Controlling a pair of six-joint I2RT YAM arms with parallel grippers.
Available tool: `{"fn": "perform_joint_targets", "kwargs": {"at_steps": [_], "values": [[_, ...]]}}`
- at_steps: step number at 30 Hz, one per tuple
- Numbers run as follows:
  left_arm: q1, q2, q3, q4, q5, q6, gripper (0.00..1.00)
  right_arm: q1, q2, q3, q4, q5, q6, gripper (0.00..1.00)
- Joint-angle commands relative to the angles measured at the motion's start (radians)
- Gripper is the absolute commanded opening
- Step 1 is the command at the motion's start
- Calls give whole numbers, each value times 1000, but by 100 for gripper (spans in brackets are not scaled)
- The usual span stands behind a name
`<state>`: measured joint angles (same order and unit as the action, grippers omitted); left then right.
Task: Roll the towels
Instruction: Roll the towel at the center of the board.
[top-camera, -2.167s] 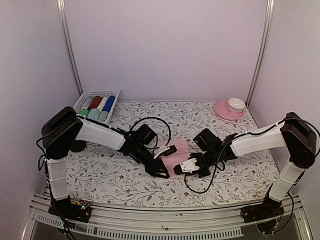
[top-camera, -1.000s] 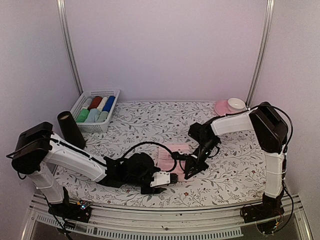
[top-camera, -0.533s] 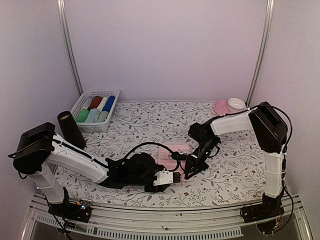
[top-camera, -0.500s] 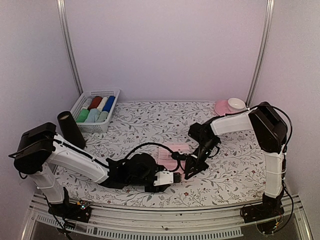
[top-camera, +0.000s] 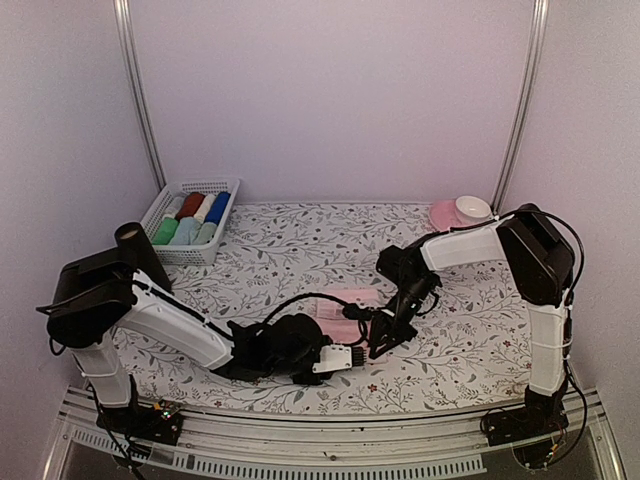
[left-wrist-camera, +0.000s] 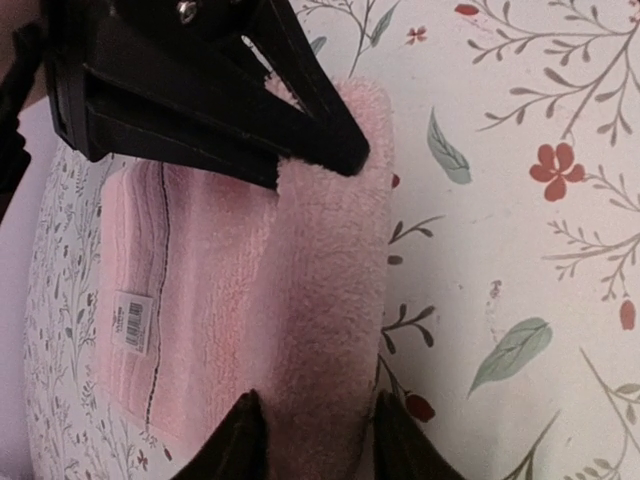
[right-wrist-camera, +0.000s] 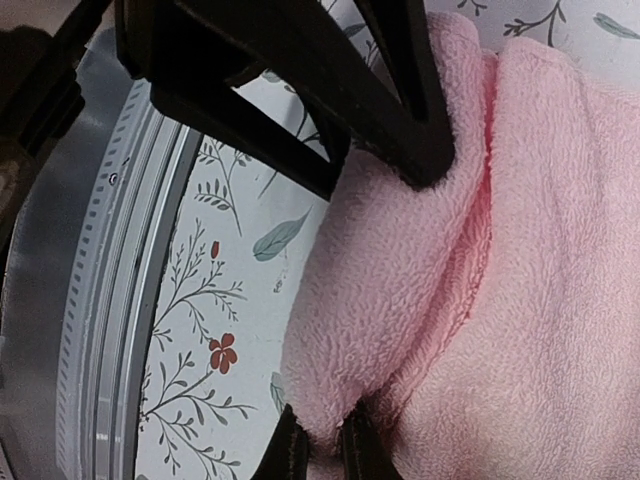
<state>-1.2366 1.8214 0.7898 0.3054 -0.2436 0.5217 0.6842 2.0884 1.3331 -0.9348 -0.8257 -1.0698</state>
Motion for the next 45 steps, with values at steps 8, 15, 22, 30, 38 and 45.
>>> {"fn": "perform_joint_targets", "kwargs": {"at_steps": [8,15,22,30,38,45], "values": [[20,31,83,-175,63,-88,2,-7,-50,-23,20,60,4,20],[85,0,146,-340,272,-195,2,-19,-330,-193,249,174,21,42],[172,43,278,-491,475,-268,11,-4,-531,-393,414,226,-73,50],[268,114,369,-583,666,-321,13,77,-539,-451,514,303,-69,51],[298,192,403,-619,705,-340,13,120,-491,-457,572,376,-31,50],[315,208,408,-624,726,-352,13,146,-447,-454,580,416,-16,49]]}}
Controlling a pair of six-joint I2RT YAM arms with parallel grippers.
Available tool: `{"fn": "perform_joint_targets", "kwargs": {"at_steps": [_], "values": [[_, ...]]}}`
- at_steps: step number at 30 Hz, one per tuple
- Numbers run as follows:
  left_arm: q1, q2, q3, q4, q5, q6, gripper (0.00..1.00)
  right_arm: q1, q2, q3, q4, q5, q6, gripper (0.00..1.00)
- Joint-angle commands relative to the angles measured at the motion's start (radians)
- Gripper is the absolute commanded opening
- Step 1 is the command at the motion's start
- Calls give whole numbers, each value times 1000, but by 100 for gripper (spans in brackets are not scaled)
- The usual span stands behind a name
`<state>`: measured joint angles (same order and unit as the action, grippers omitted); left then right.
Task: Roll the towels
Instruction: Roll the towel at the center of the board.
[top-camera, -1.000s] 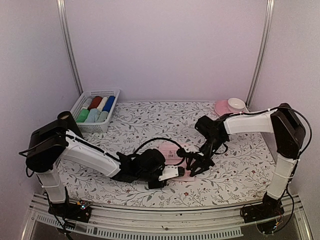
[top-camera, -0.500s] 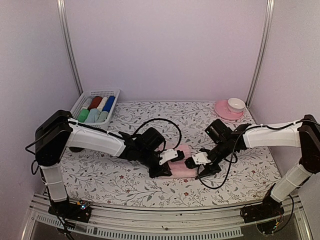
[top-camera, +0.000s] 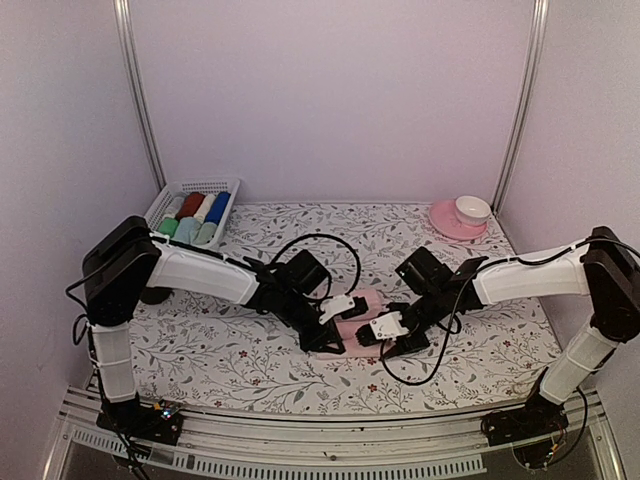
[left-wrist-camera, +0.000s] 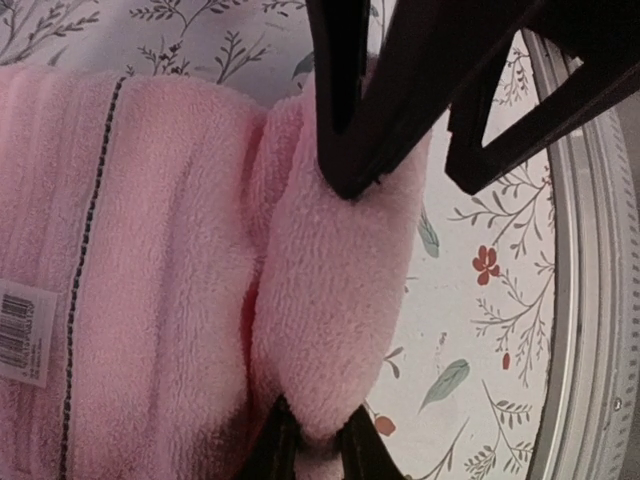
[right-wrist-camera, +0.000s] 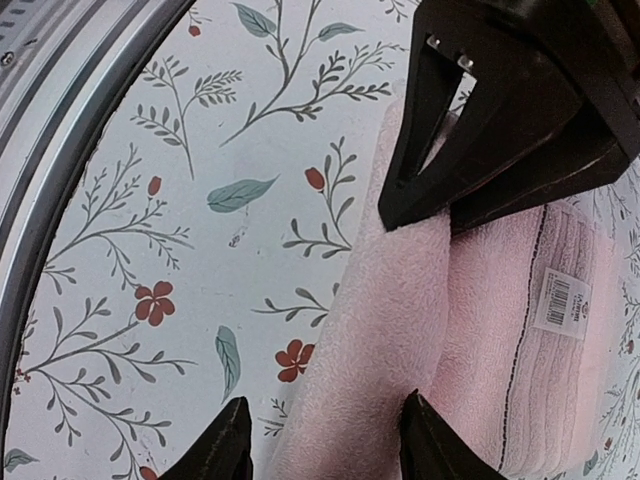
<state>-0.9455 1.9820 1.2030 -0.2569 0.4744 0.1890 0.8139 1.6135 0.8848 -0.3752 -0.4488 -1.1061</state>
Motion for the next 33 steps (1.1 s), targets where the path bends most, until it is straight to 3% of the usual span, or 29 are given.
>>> {"fn": "perform_joint_targets", "kwargs": {"at_steps": [1,10,14,17,22,26,33], "values": [[30,48,-6,-61,10,-23,13,20,34,-9,24,51,20,49],[47,51,-18,-51,36,-36,13,35,84,-4,91,154,71,37],[49,44,-25,-46,28,-34,15,35,109,6,89,179,83,21],[51,19,-35,-37,2,-39,23,34,126,23,50,164,81,9],[44,-111,-104,57,-71,-33,47,26,140,63,-22,84,81,6],[11,-232,-205,174,-152,-7,56,6,166,120,-110,-4,81,6],[-116,-317,-328,294,-380,103,60,-47,266,237,-278,-144,81,7]]}}
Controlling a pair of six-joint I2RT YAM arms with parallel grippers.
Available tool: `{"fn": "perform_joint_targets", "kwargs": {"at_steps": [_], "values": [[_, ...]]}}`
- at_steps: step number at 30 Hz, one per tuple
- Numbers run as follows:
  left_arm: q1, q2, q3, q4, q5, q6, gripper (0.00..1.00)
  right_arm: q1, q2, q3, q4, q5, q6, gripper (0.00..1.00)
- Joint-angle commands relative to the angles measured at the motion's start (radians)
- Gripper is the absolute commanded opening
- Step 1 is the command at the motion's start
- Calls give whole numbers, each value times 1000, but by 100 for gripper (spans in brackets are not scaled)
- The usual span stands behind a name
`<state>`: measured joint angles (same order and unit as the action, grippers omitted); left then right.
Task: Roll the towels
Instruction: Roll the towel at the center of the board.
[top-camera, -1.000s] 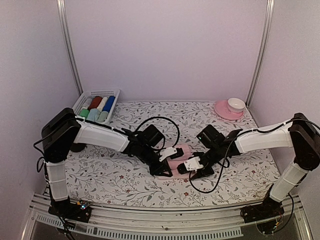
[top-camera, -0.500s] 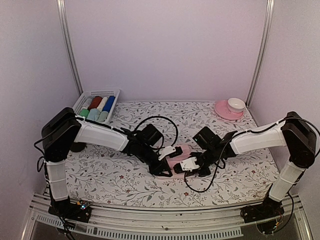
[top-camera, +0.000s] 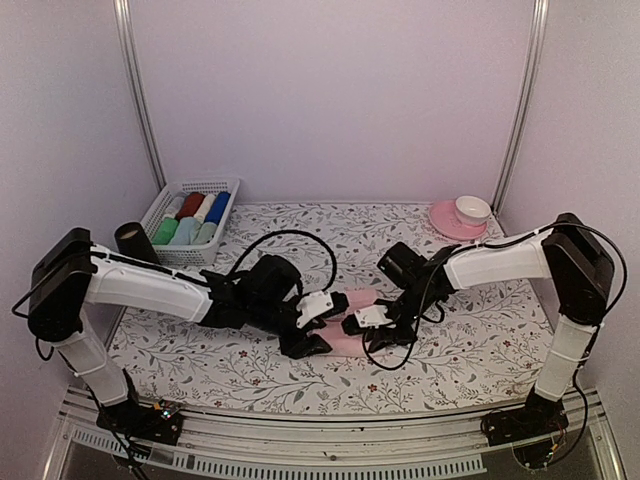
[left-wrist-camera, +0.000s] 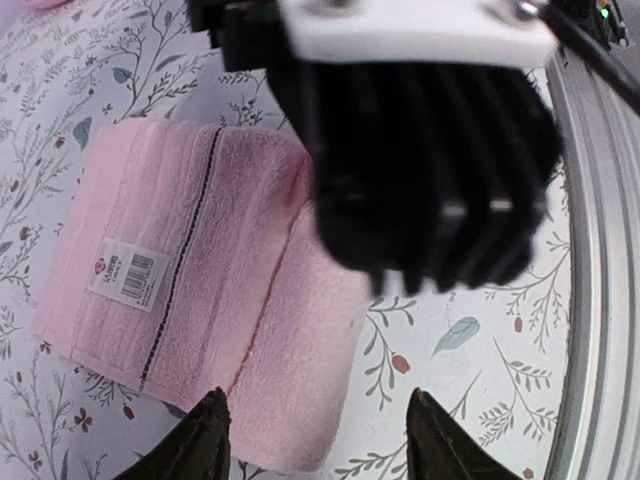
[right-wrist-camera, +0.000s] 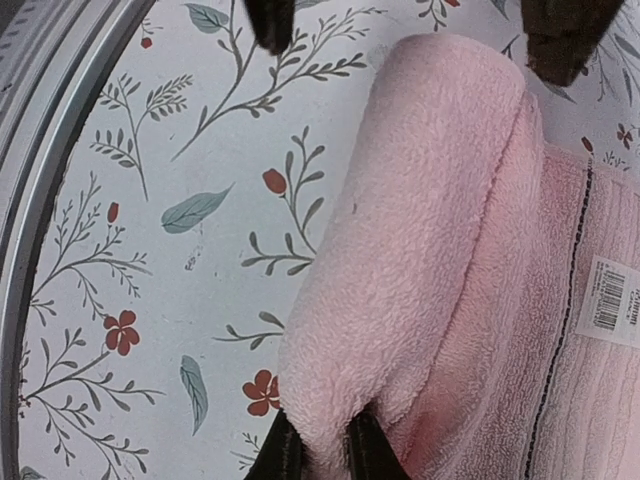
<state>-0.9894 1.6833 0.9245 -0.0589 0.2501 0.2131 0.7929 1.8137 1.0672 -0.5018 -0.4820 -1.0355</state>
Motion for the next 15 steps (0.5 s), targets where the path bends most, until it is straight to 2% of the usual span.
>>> {"fn": "perform_joint_targets", "kwargs": {"at_steps": [1,8,15], "values": [[-89,-16,-59,115,-176,95,60,-33,81,70,-167,-131,14,6],[-150,0,-100,205,-266,156,60,-85,176,185,-313,-236,19,7],[-166,64,-64,224,-330,198,58,-97,221,219,-361,-264,9,7]]}}
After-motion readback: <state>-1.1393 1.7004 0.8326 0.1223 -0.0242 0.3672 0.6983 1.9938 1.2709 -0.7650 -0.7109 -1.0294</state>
